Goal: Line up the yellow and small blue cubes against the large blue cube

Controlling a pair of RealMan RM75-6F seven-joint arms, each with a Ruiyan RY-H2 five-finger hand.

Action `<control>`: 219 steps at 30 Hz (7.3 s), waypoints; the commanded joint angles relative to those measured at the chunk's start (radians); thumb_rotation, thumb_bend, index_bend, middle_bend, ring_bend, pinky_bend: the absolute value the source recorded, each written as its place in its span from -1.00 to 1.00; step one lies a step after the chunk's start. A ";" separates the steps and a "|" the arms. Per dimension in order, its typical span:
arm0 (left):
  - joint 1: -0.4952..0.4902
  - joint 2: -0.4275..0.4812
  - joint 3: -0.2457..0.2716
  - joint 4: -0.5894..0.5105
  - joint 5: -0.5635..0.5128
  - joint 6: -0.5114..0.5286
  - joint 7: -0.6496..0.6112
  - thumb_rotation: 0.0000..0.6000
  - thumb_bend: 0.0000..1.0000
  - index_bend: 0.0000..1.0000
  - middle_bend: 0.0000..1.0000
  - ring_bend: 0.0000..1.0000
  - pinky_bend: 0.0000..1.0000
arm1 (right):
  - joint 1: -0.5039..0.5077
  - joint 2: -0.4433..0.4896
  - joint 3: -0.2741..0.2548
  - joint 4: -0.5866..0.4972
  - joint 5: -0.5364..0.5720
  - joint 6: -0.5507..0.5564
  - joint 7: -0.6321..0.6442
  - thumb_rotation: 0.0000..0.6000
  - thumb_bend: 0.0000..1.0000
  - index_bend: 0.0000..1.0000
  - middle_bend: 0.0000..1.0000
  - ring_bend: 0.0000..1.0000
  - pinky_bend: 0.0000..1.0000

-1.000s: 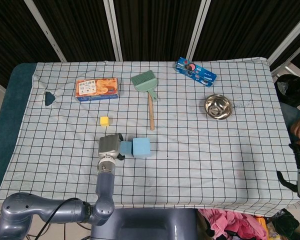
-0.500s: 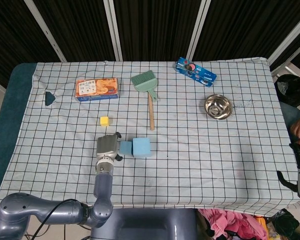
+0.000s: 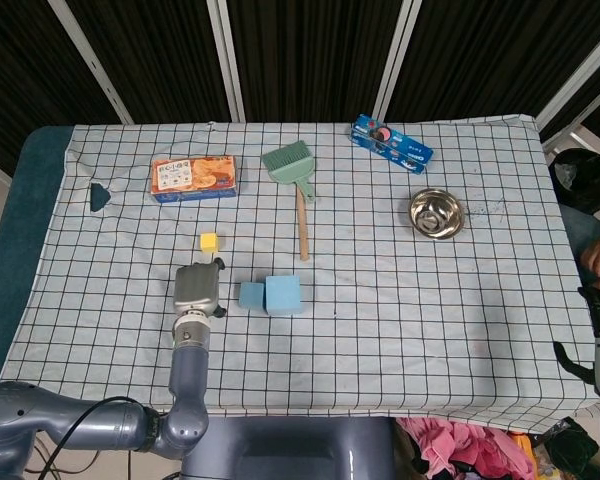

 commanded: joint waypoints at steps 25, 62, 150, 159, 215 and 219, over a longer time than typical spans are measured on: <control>-0.003 0.328 0.014 0.314 0.099 -0.507 -0.158 1.00 -0.85 -0.62 -0.47 -0.87 -0.77 | 0.005 -0.010 0.004 0.004 0.023 -0.004 -0.040 1.00 -0.53 -0.76 -0.78 -0.47 -0.66; -0.125 0.060 0.149 0.731 0.139 -0.719 -0.271 1.00 -0.60 -0.27 -0.19 -0.74 -0.76 | 0.014 -0.020 0.006 0.022 0.047 -0.031 -0.041 1.00 -0.53 -0.76 -0.78 -0.47 -0.66; -0.030 0.099 0.252 0.174 0.155 -0.321 -0.081 1.00 -0.37 -0.05 -0.17 -0.70 -0.75 | -0.003 -0.005 0.007 0.006 0.022 0.004 -0.016 1.00 -0.53 -0.76 -0.78 -0.47 -0.66; -0.047 0.040 0.230 0.207 0.151 -0.293 -0.067 1.00 -0.37 -0.05 -0.16 -0.70 -0.74 | -0.006 -0.002 0.010 0.005 0.020 0.009 -0.006 1.00 -0.53 -0.76 -0.78 -0.47 -0.66; -0.030 -0.096 0.193 0.267 0.201 -0.239 -0.038 1.00 -0.58 -0.10 -0.16 -0.70 -0.73 | -0.016 0.002 0.022 0.006 0.022 0.023 0.025 1.00 -0.53 -0.76 -0.78 -0.47 -0.66; -0.028 -0.096 0.191 0.267 0.197 -0.241 -0.030 1.00 -0.65 -0.20 -0.19 -0.70 -0.73 | -0.017 0.002 0.023 0.006 0.022 0.025 0.026 1.00 -0.53 -0.76 -0.78 -0.47 -0.66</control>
